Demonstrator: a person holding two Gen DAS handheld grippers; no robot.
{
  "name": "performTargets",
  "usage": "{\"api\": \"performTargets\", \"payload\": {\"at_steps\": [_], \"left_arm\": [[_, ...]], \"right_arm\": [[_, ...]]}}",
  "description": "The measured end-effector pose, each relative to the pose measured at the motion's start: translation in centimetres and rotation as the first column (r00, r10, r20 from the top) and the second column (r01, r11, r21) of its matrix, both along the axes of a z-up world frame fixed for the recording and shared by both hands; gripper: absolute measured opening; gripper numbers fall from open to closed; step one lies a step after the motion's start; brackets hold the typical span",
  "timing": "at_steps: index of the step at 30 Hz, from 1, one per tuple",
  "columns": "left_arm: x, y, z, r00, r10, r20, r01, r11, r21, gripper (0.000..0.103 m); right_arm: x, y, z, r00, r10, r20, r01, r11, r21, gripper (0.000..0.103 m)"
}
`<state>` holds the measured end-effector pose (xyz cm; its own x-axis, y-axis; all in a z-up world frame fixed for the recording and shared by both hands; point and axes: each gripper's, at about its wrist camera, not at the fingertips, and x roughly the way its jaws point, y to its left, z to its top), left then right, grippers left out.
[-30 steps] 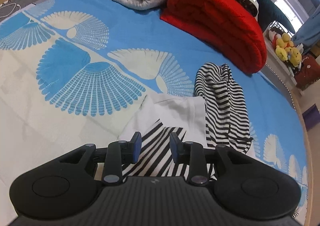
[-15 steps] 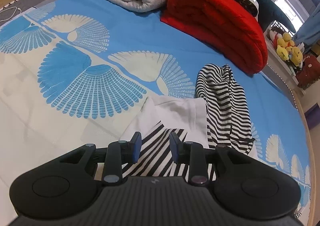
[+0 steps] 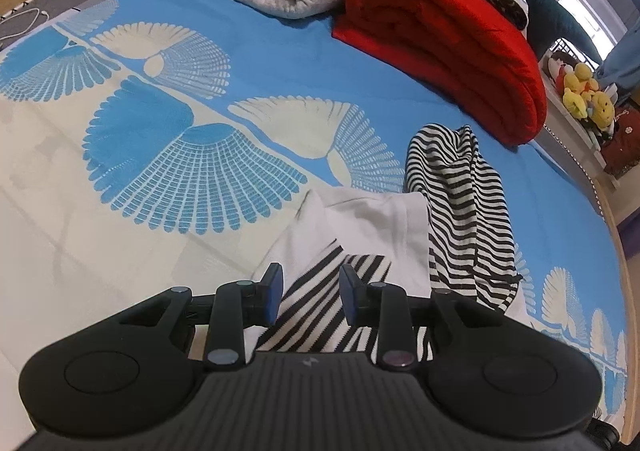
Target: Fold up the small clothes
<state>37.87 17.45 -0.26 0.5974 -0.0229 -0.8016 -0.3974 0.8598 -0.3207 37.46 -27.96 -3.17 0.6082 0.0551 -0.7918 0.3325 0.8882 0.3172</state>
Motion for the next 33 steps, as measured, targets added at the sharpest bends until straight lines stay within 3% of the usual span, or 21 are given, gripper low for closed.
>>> {"api": "performTargets", "payload": {"at_steps": [2, 4, 5, 9, 12, 17, 20, 21, 23, 25, 28, 33], "left_arm": [[0.1, -0.2, 0.0, 1.0, -0.001, 0.001, 0.001, 1.0, -0.001, 0.034], [0.1, -0.3, -0.1, 1.0, 0.0, -0.001, 0.0, 1.0, 0.002, 0.034], [0.2, -0.3, -0.1, 1.0, -0.001, -0.003, 0.001, 1.0, 0.004, 0.034], [0.2, -0.3, -0.2, 1.0, -0.004, -0.008, 0.004, 1.0, 0.011, 0.034], [0.2, -0.1, -0.2, 1.0, 0.001, -0.005, -0.001, 1.0, 0.012, 0.034], [0.1, 0.1, -0.2, 1.0, -0.007, -0.01, 0.008, 1.0, 0.027, 0.034], [0.1, 0.0, -0.4, 1.0, -0.024, -0.016, 0.024, 0.999, 0.03, 0.034], [0.1, -0.1, -0.5, 0.999, -0.027, -0.019, 0.028, 0.999, 0.028, 0.034], [0.1, -0.5, -0.8, 0.999, -0.039, -0.026, 0.039, 0.999, 0.021, 0.034], [0.3, -1.0, -1.1, 0.998, -0.054, -0.035, 0.055, 0.998, 0.012, 0.034], [0.5, -2.0, -1.6, 0.995, -0.088, -0.049, 0.088, 0.996, 0.002, 0.034], [0.7, -4.3, -2.6, 0.977, -0.198, -0.076, 0.198, 0.98, -0.003, 0.034]], "right_arm": [[-0.1, -0.4, -0.5, 0.999, -0.021, -0.026, 0.022, 0.999, 0.028, 0.017], [0.0, -0.4, -1.3, 0.998, -0.015, -0.057, 0.019, 0.997, 0.07, 0.043], [0.0, -0.3, -1.8, 0.997, -0.013, -0.077, 0.02, 0.996, 0.088, 0.045], [0.0, 0.6, -3.4, 0.991, 0.013, -0.135, 0.004, 0.992, 0.123, 0.044], [0.0, 1.3, -3.5, 0.99, 0.026, -0.137, -0.014, 0.997, 0.082, 0.006], [-1.0, 0.9, 0.5, 0.997, 0.038, 0.067, -0.044, 0.995, 0.092, 0.006], [-2.5, 1.0, 3.9, 0.968, 0.064, 0.241, -0.06, 0.998, -0.024, 0.006], [-2.8, 0.4, 4.2, 0.966, 0.046, 0.256, -0.036, 0.998, -0.043, 0.006], [-2.9, -1.3, 3.7, 0.979, -0.029, 0.2, 0.043, 0.997, -0.067, 0.006], [-2.4, -2.8, 1.9, 0.992, -0.101, 0.078, 0.107, 0.99, -0.087, 0.006], [-2.2, -4.5, -0.6, 0.979, -0.193, -0.061, 0.186, 0.977, -0.102, 0.01], [-2.7, -4.0, 1.4, 0.986, -0.15, 0.072, 0.156, 0.983, -0.098, 0.01]]}}
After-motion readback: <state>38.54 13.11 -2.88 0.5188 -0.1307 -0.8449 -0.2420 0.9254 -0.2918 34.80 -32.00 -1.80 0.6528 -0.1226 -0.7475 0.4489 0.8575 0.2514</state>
